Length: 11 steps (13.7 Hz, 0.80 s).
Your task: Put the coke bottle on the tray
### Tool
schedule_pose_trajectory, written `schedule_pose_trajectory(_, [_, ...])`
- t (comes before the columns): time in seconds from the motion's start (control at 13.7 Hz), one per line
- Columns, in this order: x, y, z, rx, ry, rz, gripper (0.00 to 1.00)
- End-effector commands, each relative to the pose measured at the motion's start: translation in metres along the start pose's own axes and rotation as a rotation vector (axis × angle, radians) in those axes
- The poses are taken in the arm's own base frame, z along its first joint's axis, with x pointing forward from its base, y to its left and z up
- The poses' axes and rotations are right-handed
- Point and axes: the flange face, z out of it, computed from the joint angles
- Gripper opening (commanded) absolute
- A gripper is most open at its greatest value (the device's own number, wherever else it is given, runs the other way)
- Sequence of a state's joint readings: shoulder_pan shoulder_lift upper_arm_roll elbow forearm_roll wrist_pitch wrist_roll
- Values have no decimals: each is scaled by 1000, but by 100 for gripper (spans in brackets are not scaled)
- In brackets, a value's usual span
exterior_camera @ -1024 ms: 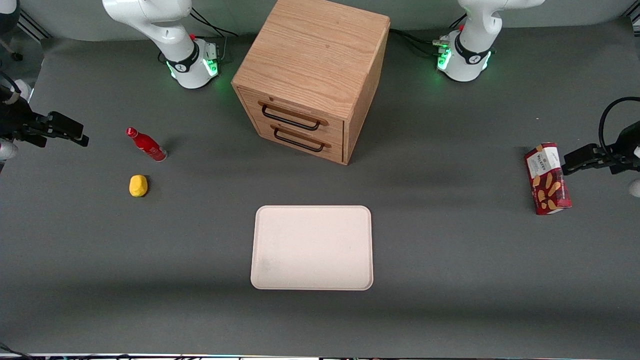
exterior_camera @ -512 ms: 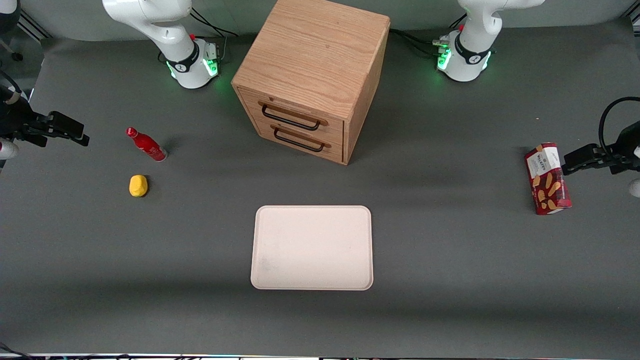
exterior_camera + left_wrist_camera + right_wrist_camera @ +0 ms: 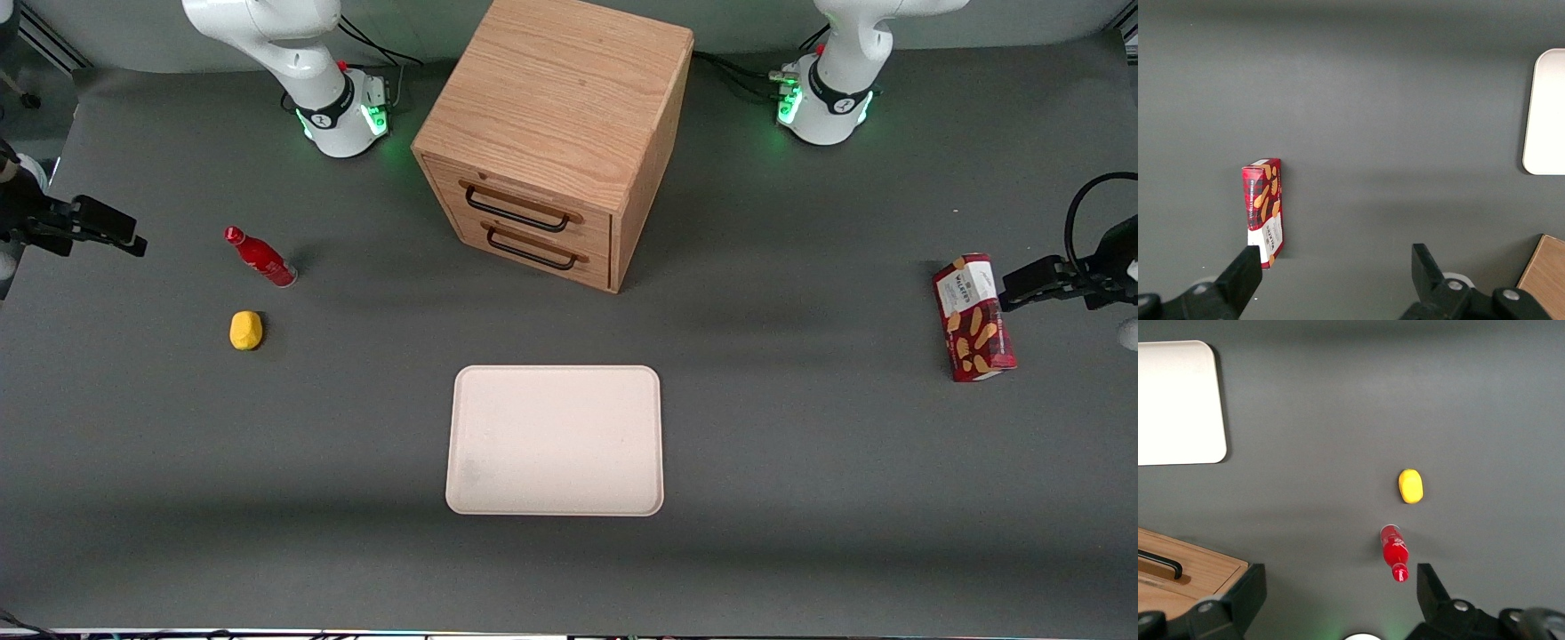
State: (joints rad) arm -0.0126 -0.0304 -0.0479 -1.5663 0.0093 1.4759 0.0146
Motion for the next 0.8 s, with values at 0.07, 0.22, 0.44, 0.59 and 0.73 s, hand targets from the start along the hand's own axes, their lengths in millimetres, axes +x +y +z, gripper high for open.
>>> schedule_pose_trajectory(0.07, [-51,34,-11,-3,9,1,100])
schedule_pose_trajectory(0.22, [-75,42,-11,-12,12,12,100])
schedule_pose_trajectory(0.44, [-100,55,-11,-2,10,34,100])
schedule_pose_trajectory(0.59, [-115,55,-7,2,2,43,100])
schedule_pose_trajectory(0.73, [-131,56,-2,-4,-1,49,100])
